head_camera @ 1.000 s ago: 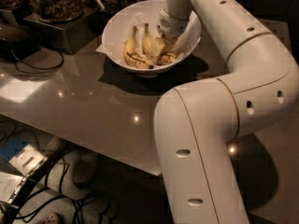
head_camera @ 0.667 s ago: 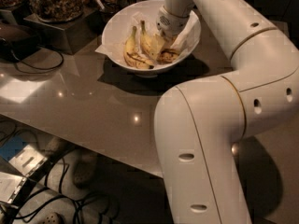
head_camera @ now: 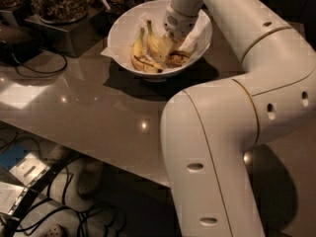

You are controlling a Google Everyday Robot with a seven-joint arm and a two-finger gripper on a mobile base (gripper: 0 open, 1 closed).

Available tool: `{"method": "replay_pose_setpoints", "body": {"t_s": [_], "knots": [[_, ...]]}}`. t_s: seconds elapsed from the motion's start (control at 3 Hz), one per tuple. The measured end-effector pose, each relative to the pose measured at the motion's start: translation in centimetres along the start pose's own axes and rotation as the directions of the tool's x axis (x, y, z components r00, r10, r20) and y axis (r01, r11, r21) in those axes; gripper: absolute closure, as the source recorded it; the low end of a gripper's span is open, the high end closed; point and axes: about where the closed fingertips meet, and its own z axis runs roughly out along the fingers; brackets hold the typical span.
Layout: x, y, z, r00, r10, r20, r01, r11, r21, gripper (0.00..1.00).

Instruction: Pick banana from white bowl

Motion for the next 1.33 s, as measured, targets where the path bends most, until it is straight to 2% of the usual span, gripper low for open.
{"method": "replay_pose_setpoints", "body": {"t_s": [0.33,0.67,1.0,1.33], "knots": [[0.2,0.8,-3.0,1.000,-0.012,-0.004,0.012,0.9979,0.064,1.00],[0.0,0.7,-3.1,1.000,-0.018,0.000,0.018,0.9967,0.079,1.00],[3.1,4.0,-6.8,0.999,-0.044,0.001,0.044,0.9958,0.081,1.00],[3.1,4.0,-6.8,0.999,-0.044,0.001,0.044,0.9958,0.081,1.00]]}}
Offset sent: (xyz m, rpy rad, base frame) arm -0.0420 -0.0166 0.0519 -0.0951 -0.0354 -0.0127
